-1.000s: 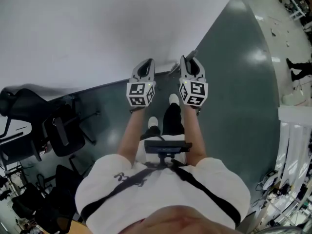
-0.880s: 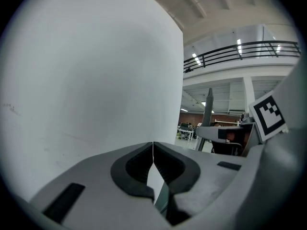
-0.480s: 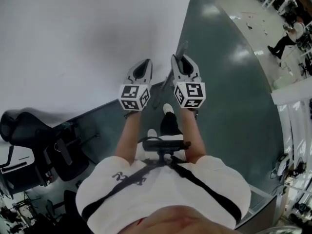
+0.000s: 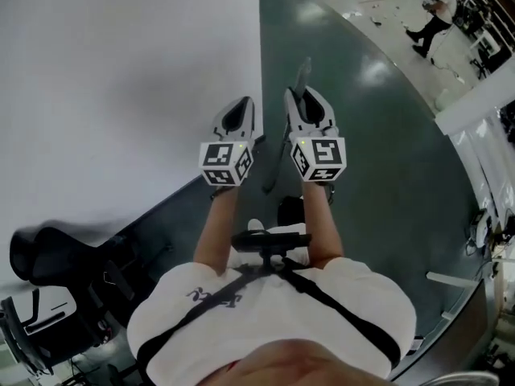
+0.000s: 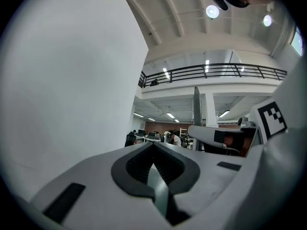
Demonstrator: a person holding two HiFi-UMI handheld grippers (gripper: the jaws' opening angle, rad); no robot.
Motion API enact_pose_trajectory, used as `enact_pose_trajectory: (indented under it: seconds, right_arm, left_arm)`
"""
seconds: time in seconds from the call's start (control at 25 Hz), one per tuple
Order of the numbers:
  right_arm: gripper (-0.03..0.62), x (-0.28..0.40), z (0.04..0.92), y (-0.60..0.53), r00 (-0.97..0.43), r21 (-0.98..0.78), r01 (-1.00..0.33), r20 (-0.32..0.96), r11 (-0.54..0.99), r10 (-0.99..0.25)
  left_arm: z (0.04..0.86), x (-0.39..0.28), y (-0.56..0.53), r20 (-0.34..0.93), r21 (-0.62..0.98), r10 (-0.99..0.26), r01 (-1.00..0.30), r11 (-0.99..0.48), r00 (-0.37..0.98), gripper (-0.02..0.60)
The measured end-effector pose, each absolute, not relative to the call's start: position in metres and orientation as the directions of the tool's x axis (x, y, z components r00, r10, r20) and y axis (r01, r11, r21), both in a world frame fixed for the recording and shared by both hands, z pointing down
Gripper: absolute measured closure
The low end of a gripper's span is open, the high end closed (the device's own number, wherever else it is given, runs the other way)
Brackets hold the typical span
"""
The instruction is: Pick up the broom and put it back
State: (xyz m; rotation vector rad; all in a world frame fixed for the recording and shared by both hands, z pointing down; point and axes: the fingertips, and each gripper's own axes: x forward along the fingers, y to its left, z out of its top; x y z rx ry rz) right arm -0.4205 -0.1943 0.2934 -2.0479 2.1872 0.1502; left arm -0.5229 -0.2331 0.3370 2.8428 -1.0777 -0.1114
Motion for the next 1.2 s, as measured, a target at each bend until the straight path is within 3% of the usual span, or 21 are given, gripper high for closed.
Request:
enact_pose_trajectory:
  seconds: [0.52, 0.8, 1.2]
  right_arm:
    - [0.490, -0.239, 0.268, -0.110, 0.226, -0.041, -0.974, -0.205, -0.222, -0.952]
    - [0.490, -0.109, 0.268, -0.034, 0.444, -0.058, -0.895, -0.215, -0.443, -0.870]
    - [0.489, 0.016, 0.309, 0.109, 0.664, -0.014, -0.740, -0.176, -0.672, -0.727]
  left_arm:
    - [0.309, -0.306, -0.172, -0.017, 0.080, -0.391, -0.388, -0.918, 0.920, 0.569]
    - [0.306, -0.164, -0.111, -0.050, 0.076, -0.212, -0.208, -0.975, 0.976, 0.569]
    - [0.337, 0.006, 0.029, -0.054, 0.079, 0.071, 0.075, -0.994, 0.996, 0.569]
